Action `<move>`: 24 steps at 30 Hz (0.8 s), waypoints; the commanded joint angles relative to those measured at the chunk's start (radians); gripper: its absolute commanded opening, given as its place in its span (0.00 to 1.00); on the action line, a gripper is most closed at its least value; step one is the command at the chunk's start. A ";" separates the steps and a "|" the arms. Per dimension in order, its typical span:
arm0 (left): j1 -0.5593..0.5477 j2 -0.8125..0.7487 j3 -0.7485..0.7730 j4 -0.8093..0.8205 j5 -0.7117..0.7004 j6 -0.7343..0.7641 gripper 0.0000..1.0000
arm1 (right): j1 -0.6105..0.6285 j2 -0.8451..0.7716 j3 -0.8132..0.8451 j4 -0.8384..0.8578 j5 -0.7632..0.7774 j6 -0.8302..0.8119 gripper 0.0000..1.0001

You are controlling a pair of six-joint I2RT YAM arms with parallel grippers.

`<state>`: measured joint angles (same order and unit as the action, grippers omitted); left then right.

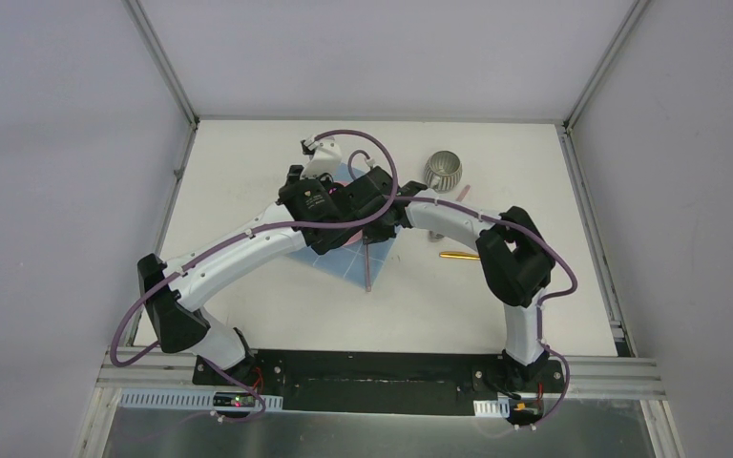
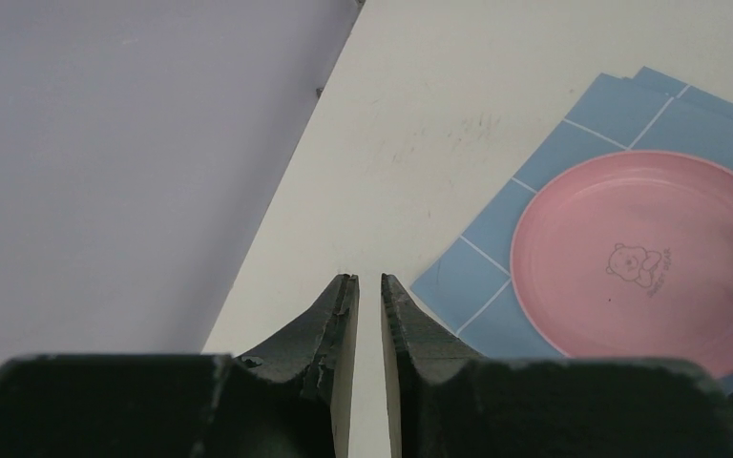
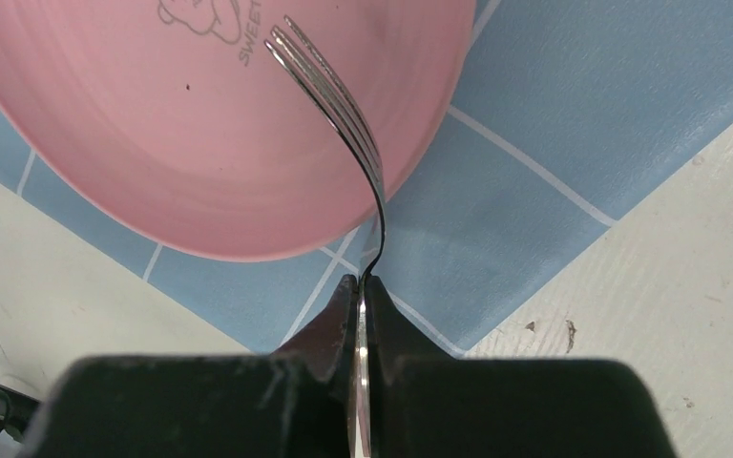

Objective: Set the dinner table for one person
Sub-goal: Pick up the fork at the center of the board.

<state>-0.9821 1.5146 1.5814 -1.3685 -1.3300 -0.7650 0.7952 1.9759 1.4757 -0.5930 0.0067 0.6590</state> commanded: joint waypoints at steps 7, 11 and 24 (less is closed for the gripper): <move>-0.004 -0.004 0.035 -0.001 -0.024 0.006 0.17 | 0.001 -0.043 0.028 0.020 -0.013 -0.020 0.00; -0.005 -0.004 0.048 -0.002 -0.028 0.012 0.17 | 0.001 -0.015 0.083 0.012 -0.039 -0.025 0.00; 0.018 0.015 0.107 -0.007 -0.091 0.051 0.17 | -0.025 0.150 0.301 0.111 -0.283 0.068 0.00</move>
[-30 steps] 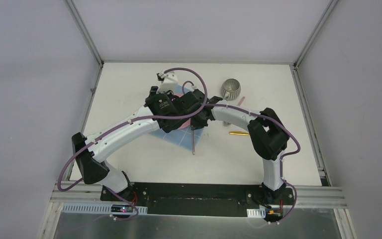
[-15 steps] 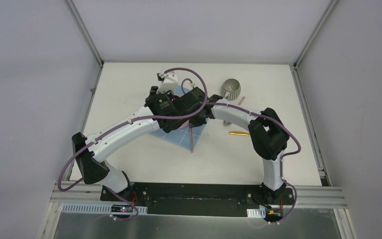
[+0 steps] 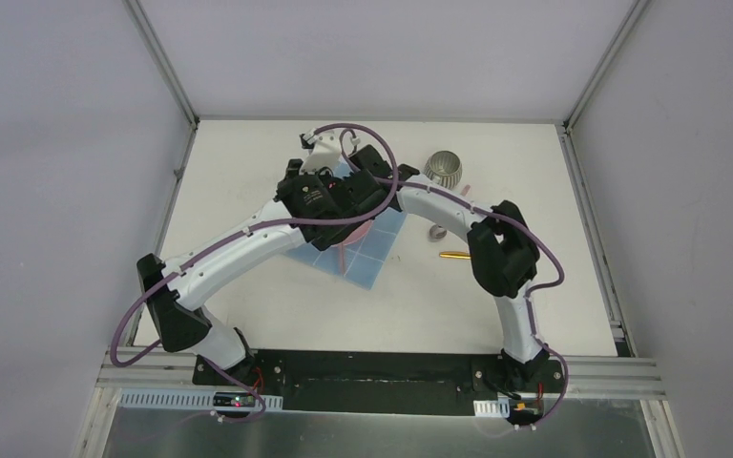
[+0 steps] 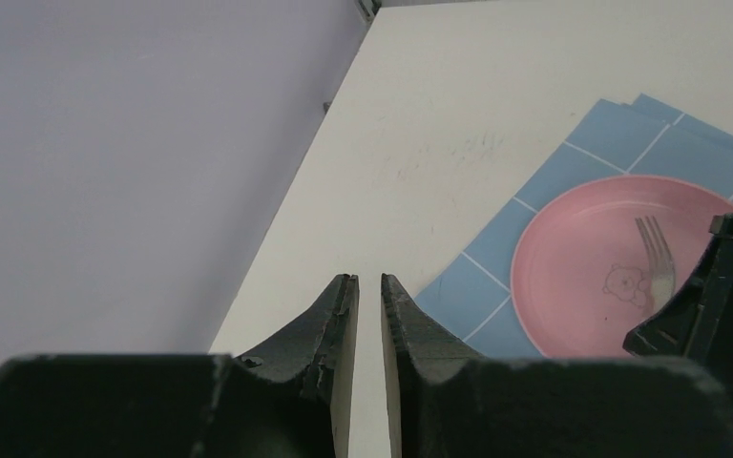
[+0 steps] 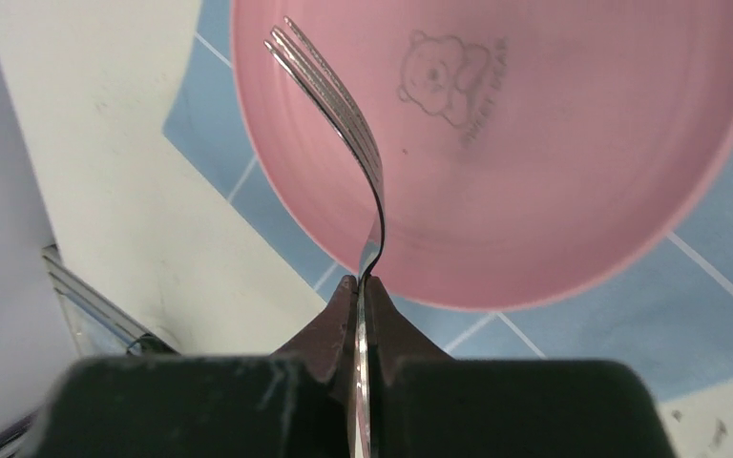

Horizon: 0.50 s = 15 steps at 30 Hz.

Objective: Set the dinner table for one person
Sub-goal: Pick up the fork at the center of the board, then place the fork on the napkin.

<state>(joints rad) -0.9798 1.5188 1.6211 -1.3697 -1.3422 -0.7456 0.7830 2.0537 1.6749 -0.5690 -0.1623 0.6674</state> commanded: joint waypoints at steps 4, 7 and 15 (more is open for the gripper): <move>0.067 0.009 0.100 -0.009 -0.104 0.048 0.18 | -0.014 0.170 0.212 0.121 -0.144 0.075 0.00; 0.101 -0.015 0.091 -0.008 -0.098 0.049 0.18 | -0.015 0.238 0.298 0.136 -0.144 0.075 0.00; 0.131 -0.072 0.017 0.007 -0.085 0.040 0.19 | -0.016 0.386 0.496 0.215 -0.326 0.186 0.00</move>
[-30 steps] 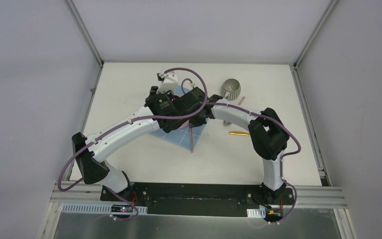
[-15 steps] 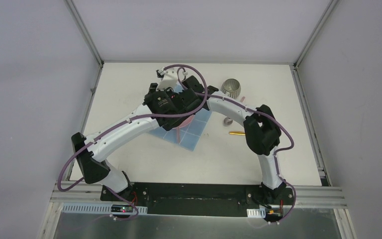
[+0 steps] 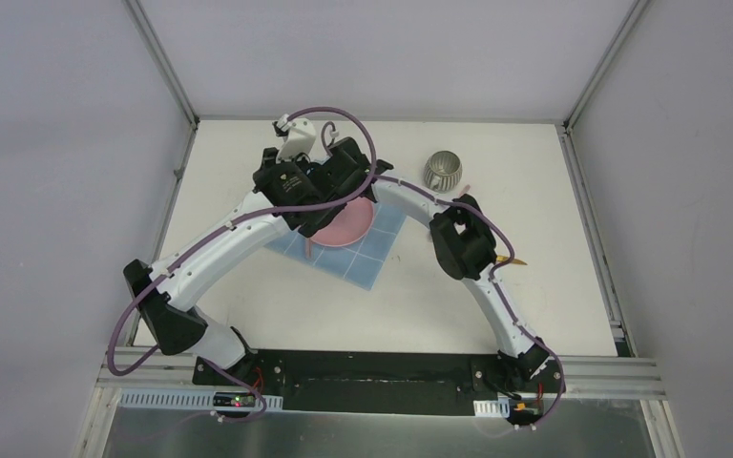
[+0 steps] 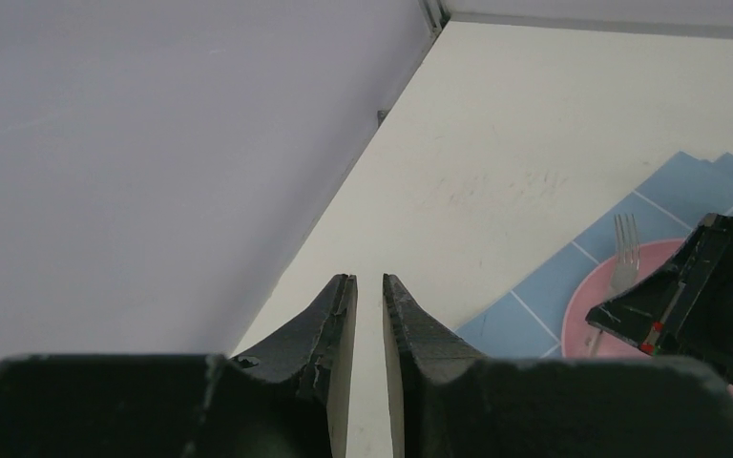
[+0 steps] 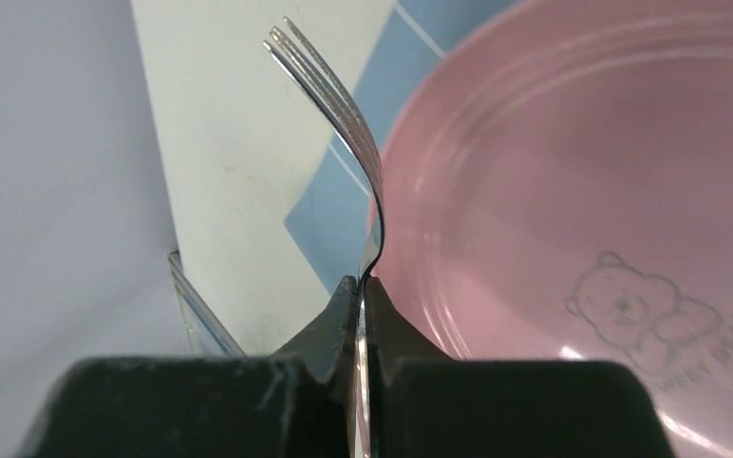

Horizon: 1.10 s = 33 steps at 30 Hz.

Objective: Set the dinner table for one person
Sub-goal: Place the fork on the napkin.

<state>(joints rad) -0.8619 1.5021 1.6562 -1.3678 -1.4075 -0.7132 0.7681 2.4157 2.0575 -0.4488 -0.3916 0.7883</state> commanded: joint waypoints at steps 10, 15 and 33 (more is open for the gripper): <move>0.017 -0.057 -0.034 0.009 -0.005 0.003 0.18 | -0.003 0.157 0.256 0.186 -0.157 0.157 0.00; 0.018 -0.057 -0.042 0.010 -0.007 -0.004 0.19 | -0.002 0.217 0.294 0.232 -0.212 0.197 0.00; 0.019 -0.026 -0.051 0.013 -0.008 -0.014 0.19 | -0.022 0.147 0.167 0.259 -0.260 0.126 0.43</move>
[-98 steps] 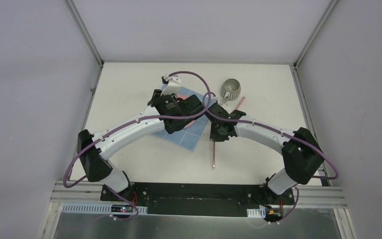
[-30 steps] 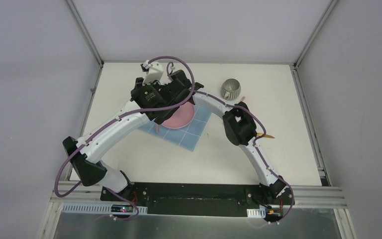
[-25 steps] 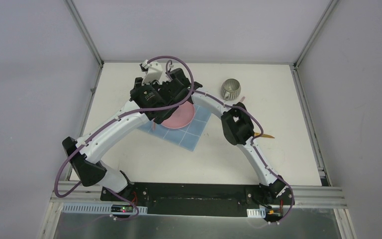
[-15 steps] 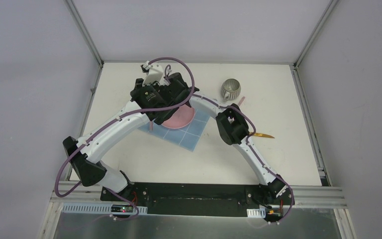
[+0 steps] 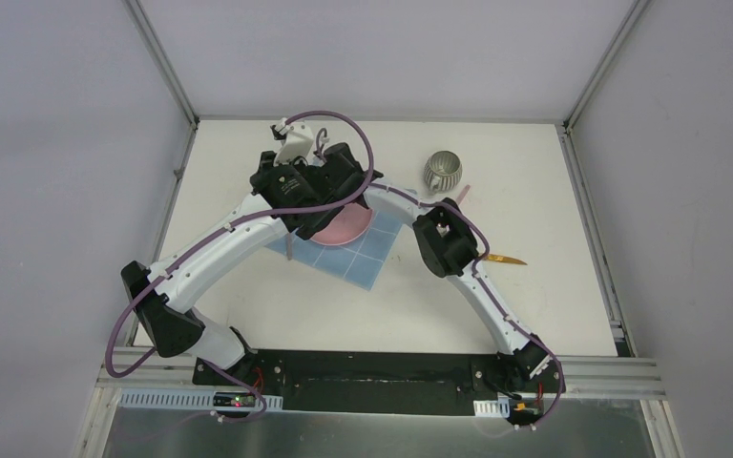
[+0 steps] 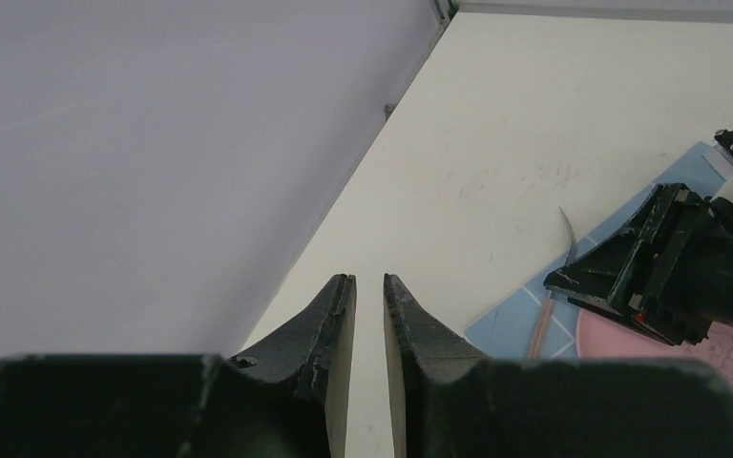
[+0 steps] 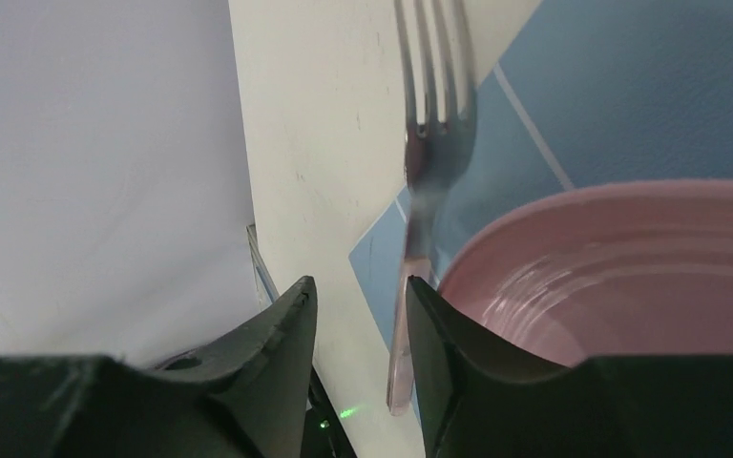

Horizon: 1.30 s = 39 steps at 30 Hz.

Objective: Set the dinner table for one person
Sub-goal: Place the fork on the napkin, then pick up the spoon from the center of the board.

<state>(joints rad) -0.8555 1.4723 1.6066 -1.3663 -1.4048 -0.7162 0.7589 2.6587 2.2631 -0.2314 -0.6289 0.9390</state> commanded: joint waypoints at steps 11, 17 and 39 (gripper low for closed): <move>0.012 0.002 -0.010 0.014 -0.011 -0.018 0.20 | -0.064 -0.319 -0.268 0.078 0.013 -0.079 0.44; 0.012 0.000 -0.012 0.018 0.006 -0.020 0.19 | -0.087 -0.508 -0.466 0.045 0.075 -0.160 0.44; -0.005 0.057 -0.008 0.058 0.083 0.008 0.19 | -0.243 -0.738 -0.709 -0.799 1.204 -0.458 0.44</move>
<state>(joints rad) -0.8566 1.5578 1.5978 -1.3315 -1.3266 -0.7158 0.5686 1.9572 1.5723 -0.9611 0.4080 0.5274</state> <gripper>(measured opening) 0.189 0.450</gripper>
